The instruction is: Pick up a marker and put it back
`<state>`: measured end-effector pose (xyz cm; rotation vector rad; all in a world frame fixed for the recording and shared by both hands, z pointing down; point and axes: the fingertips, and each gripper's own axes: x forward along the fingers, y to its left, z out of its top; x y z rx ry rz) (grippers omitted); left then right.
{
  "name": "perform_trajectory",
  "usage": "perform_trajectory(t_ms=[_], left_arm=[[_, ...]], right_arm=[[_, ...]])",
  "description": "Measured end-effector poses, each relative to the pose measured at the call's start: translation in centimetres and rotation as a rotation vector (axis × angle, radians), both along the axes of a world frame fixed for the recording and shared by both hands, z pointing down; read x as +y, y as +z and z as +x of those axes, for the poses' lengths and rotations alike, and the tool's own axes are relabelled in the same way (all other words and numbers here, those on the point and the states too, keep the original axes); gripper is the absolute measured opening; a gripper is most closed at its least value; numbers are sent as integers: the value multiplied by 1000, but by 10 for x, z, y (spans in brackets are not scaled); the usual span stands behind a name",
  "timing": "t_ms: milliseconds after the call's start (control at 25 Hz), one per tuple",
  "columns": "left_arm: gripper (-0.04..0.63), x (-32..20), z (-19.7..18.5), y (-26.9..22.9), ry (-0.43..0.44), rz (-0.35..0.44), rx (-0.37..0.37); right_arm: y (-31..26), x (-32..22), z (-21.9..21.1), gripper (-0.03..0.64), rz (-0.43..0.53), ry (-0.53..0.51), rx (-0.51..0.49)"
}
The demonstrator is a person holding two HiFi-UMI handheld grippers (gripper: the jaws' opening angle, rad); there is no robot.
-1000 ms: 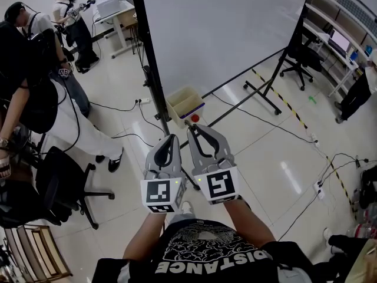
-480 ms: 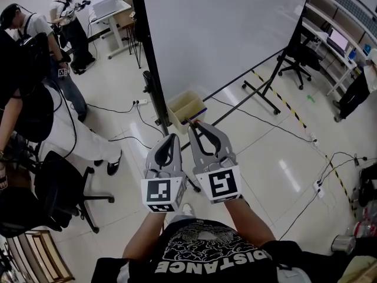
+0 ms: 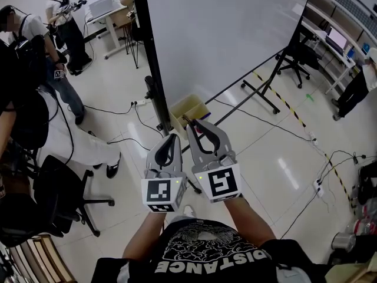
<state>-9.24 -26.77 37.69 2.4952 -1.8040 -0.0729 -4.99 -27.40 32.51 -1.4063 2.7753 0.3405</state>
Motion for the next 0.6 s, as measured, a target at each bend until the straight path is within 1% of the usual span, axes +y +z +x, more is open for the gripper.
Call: perform_trajectory(t_ms=[280,600], left_arm=[[5,-17,-14,5,4,-10,6],[5,-33,-24,11,21,-16,10]], right_arm=[[8,-19,-13,34,-15,7,17],[29,-39,-26,34,-69,24,49]])
